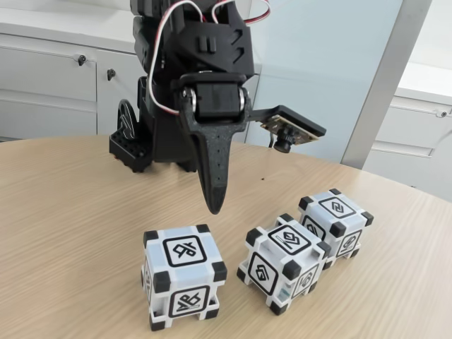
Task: Stack cubes from left to right.
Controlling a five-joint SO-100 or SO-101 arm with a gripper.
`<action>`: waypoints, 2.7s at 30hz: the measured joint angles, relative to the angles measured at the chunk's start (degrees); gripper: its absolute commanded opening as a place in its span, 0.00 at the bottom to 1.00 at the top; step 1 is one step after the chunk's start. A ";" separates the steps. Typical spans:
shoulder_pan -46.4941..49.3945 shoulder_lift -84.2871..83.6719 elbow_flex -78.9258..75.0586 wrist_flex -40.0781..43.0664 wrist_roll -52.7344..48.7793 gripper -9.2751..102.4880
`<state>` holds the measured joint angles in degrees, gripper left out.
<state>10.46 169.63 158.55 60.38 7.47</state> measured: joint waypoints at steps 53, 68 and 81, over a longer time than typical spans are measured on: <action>-12.39 -7.12 -41.40 0.00 10.72 0.21; -18.63 -56.87 -70.75 14.77 8.09 0.29; -32.96 -68.82 -76.99 29.00 14.94 0.28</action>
<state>-22.50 100.81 81.56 89.38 22.41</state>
